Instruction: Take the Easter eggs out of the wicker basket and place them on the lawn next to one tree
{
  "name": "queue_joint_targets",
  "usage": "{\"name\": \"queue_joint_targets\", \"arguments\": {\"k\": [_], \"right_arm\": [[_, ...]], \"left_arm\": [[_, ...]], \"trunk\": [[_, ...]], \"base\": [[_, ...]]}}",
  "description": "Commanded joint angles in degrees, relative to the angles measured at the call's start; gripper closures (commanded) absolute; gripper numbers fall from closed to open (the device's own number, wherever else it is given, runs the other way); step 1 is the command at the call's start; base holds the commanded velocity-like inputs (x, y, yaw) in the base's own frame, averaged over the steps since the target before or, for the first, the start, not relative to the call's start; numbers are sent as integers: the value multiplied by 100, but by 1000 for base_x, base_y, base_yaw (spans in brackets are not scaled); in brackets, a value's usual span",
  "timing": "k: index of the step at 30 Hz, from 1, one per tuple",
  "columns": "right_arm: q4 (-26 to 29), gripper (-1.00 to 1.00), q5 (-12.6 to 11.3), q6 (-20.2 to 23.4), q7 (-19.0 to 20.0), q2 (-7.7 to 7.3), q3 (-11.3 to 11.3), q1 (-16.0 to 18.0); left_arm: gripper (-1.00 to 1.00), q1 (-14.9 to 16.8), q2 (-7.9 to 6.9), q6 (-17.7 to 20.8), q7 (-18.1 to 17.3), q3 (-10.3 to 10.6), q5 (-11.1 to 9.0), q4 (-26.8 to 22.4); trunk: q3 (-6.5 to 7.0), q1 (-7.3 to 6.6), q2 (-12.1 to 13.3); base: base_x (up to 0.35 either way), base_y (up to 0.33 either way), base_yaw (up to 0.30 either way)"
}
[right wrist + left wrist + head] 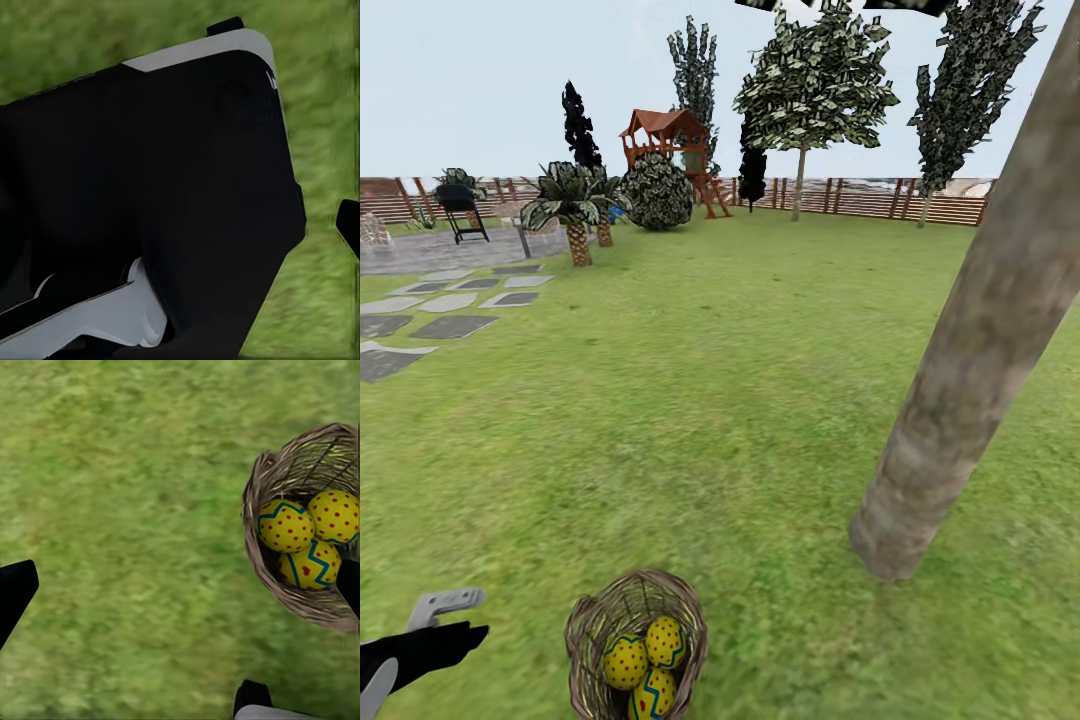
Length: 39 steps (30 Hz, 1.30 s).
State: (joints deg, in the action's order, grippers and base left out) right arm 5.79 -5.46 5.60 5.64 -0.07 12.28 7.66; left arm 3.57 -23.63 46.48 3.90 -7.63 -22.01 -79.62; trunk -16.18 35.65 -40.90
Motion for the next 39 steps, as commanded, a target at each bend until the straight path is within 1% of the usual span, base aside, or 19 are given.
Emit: {"name": "queue_joint_targets", "arguments": {"k": [1, 5, 8, 20, 29, 39], "right_arm": [[-42, -100, -52, 21, 21, -33, 0, -3], [-85, -100, -67, 1, 24, -42, -7, -8], [-77, -100, -80, -7, 25, -20, -18, -9], [-43, -100, -45, -21, 25, 23, -37, -10], [-35, -100, -92, -34, 25, 22, 5, -10], [98, -100, -104, -36, 25, 25, 18, -10]], "left_arm": [[-100, 3, -1, 26, 47, 15, -59, -2], [-100, 3, 2, 21, 56, 34, -58, 11], [-100, 3, 0, 20, 58, 39, -58, 16], [-100, 4, -1, 19, 60, 44, -58, 26], [-100, 4, -1, 19, 62, 50, -53, 25], [-100, 6, 3, 17, 67, 51, -49, 26]], "trunk": [[-8, 1, -6], [-8, 1, -6], [-8, 1, -6], [-8, 1, -6], [-8, 1, -6], [-8, 1, -6]], "base": [[0, -162, 0], [0, -172, 0], [0, -71, 0], [0, -12, 0], [0, 0, -3], [0, -71, -156]]}}
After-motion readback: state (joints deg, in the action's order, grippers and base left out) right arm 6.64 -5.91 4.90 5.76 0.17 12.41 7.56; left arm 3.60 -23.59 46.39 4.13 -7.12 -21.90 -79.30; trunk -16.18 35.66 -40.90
